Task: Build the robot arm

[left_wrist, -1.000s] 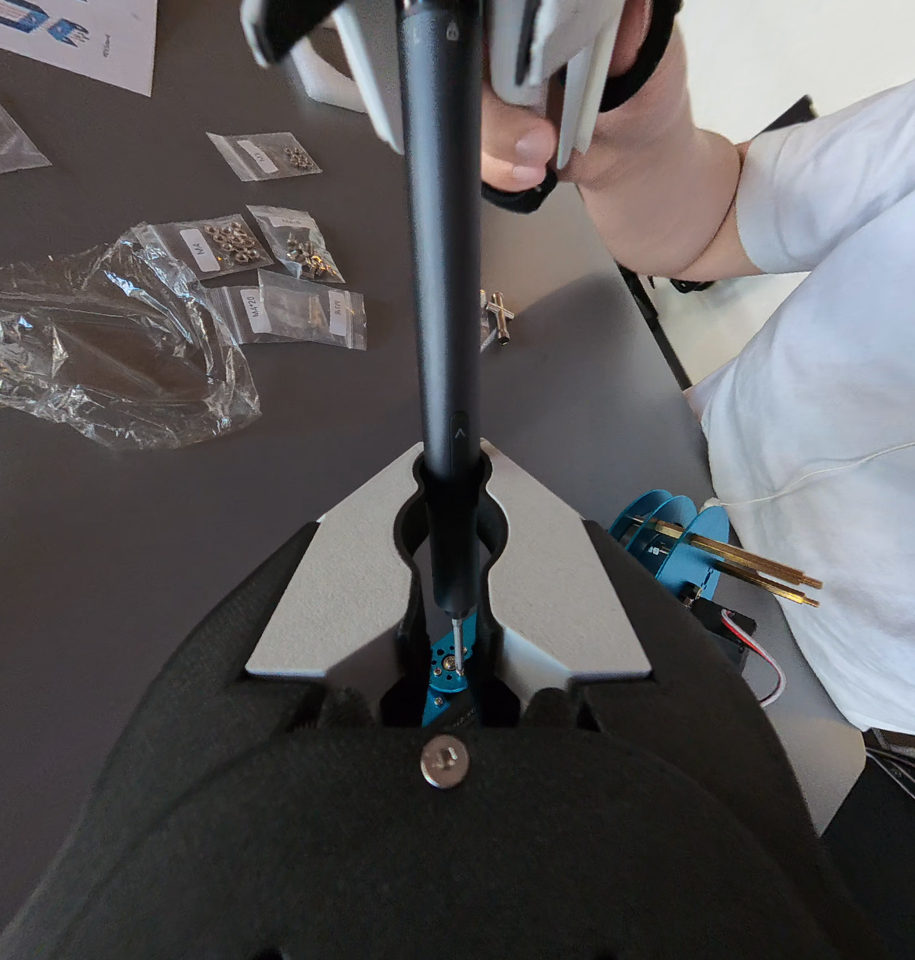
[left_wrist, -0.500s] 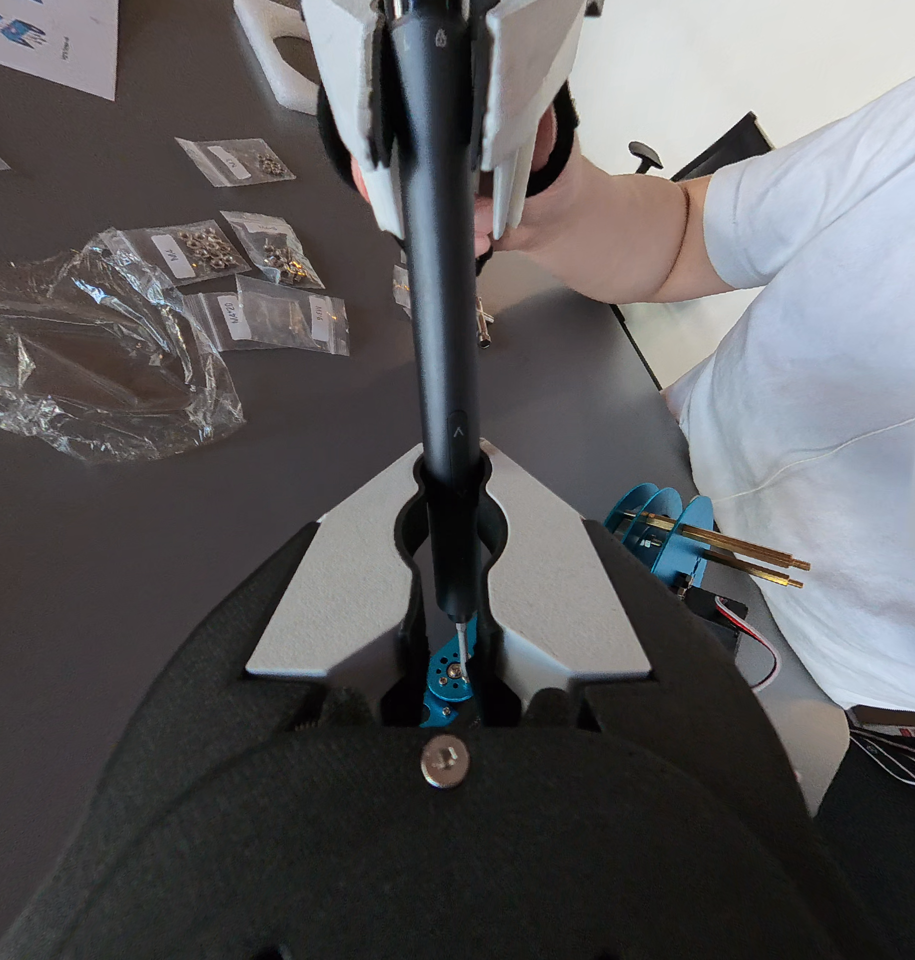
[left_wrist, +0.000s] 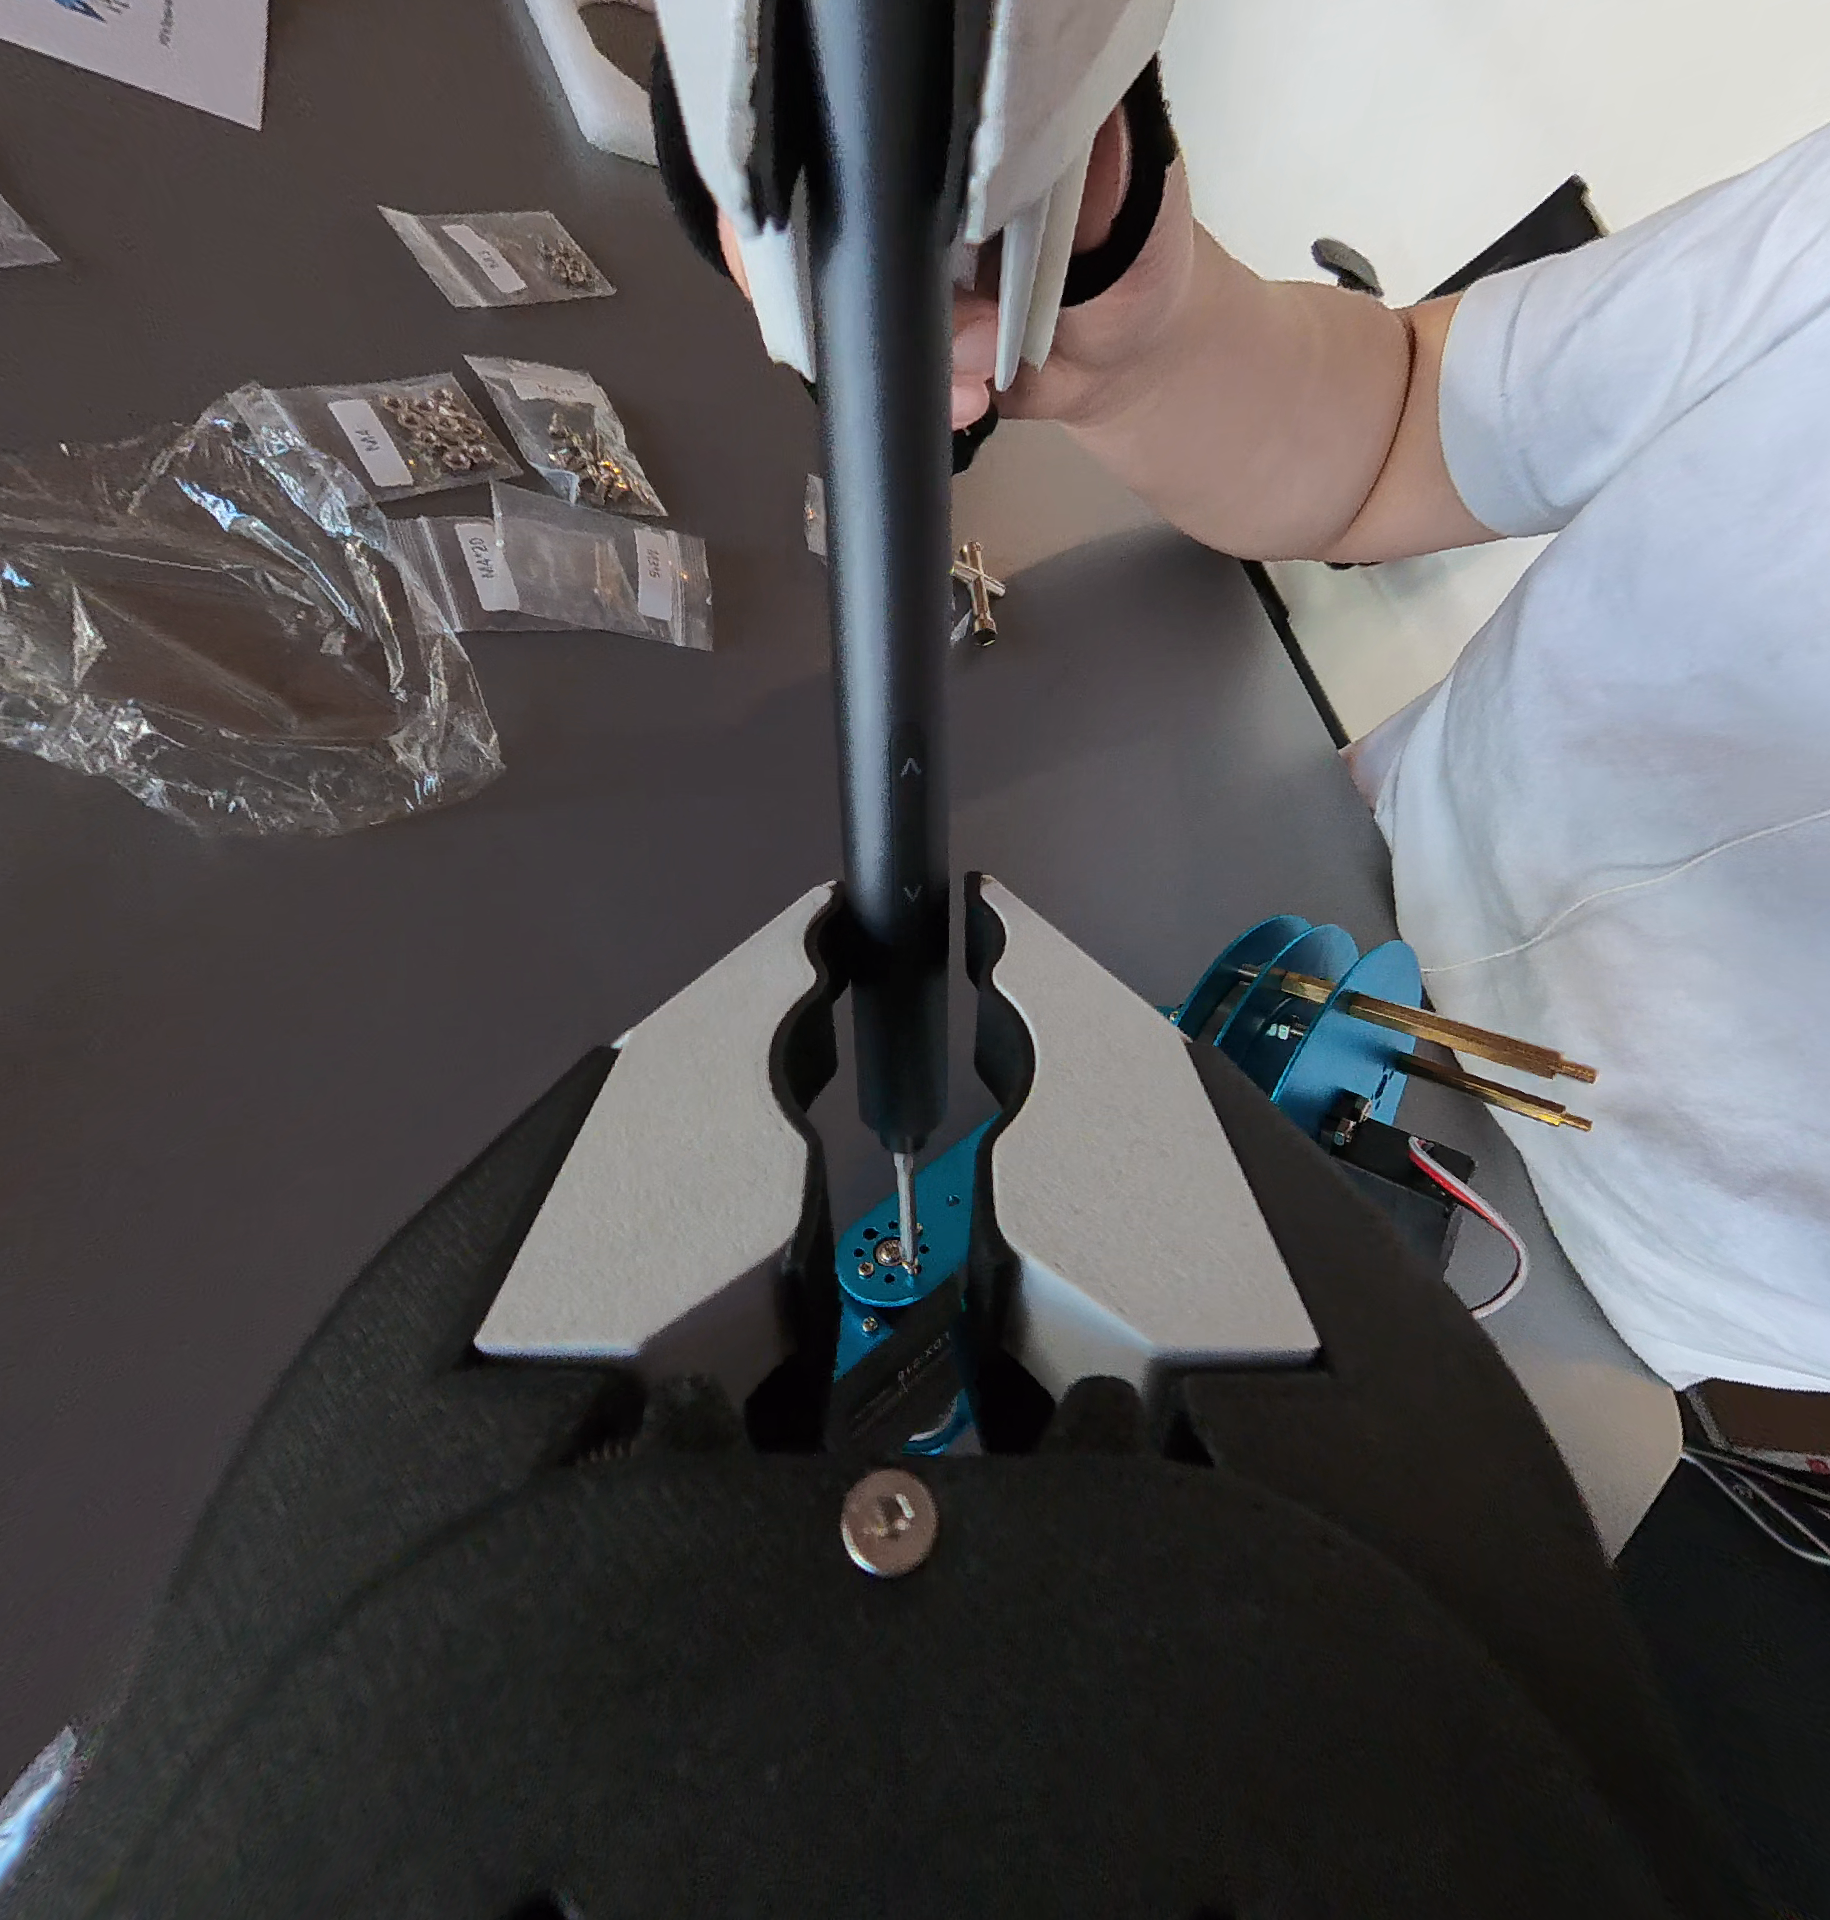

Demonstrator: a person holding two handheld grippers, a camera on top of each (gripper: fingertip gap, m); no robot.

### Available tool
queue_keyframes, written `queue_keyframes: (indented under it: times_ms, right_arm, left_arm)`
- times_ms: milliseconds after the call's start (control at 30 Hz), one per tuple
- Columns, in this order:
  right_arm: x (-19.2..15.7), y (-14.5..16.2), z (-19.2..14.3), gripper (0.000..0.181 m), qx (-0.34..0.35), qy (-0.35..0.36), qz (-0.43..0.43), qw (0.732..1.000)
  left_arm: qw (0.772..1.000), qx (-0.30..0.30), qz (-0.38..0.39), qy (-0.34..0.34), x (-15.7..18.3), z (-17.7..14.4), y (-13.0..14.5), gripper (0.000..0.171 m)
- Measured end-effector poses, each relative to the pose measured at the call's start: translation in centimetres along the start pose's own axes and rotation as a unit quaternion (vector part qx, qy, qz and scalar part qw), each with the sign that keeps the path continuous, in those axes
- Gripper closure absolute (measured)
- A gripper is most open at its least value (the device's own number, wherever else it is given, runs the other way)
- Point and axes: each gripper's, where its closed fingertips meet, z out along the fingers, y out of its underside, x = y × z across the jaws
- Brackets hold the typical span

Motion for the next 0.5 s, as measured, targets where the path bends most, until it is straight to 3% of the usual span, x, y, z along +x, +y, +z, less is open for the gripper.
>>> queue_keyframes:
  times_ms: [233,333,500]
  right_arm:
    - [0.4,0.2,0.1,0.162,-0.006,0.017,0.006,1.000]
    - [1.4,1.5,0.7,0.146,-0.041,0.076,0.018,0.996]
    - [1.3,2.6,1.4,0.145,-0.060,0.122,0.029,0.990]
  left_arm:
    - [1.000,0.011,0.010,-0.027,-0.4,0.0,0.1,0.155]
    - [1.000,0.019,0.003,-0.022,-0.4,0.4,0.2,0.155]
    - [1.000,0.017,0.003,-0.018,-0.4,1.0,0.5,0.155]
